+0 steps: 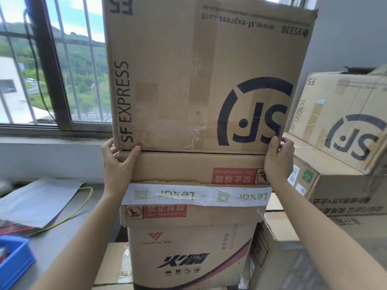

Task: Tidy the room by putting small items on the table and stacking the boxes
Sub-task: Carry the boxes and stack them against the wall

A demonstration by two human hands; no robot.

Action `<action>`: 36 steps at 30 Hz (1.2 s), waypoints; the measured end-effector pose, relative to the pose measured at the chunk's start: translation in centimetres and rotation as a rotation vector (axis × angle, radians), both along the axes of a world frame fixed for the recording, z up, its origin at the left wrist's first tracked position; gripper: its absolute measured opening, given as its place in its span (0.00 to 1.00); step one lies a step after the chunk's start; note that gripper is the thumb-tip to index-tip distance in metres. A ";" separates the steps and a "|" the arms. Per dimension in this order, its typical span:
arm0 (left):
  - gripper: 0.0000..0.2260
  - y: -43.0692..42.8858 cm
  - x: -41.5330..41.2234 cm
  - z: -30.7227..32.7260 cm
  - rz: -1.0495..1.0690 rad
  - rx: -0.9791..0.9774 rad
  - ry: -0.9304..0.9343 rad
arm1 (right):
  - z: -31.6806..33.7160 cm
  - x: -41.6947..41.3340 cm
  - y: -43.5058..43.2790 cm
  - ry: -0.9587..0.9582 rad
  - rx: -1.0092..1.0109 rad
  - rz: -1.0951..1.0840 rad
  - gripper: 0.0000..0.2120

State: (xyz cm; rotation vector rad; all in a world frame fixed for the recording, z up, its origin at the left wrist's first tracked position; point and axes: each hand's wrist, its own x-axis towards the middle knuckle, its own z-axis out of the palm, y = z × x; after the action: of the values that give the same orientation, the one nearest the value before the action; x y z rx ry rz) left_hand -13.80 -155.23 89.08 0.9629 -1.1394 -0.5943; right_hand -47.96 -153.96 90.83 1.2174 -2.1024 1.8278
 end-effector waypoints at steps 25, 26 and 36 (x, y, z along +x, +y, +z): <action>0.17 -1.7 1.1 1.4 -0.121 0.150 -0.001 | 0.3 0.1 0.9 -0.096 0.044 0.094 0.25; 0.20 -1.7 1.1 1.2 -0.106 0.151 -0.012 | 0.1 0.2 0.8 -0.102 0.048 0.097 0.25; 0.28 -0.4 1.1 0.5 0.044 0.118 -0.051 | -1.5 0.4 0.8 -0.064 0.047 0.130 0.26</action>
State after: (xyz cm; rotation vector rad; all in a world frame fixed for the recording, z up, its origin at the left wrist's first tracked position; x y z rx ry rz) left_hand -12.74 -155.66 89.53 1.1070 -1.1355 -0.6099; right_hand -47.58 -153.14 89.33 1.3548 -2.1591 1.9047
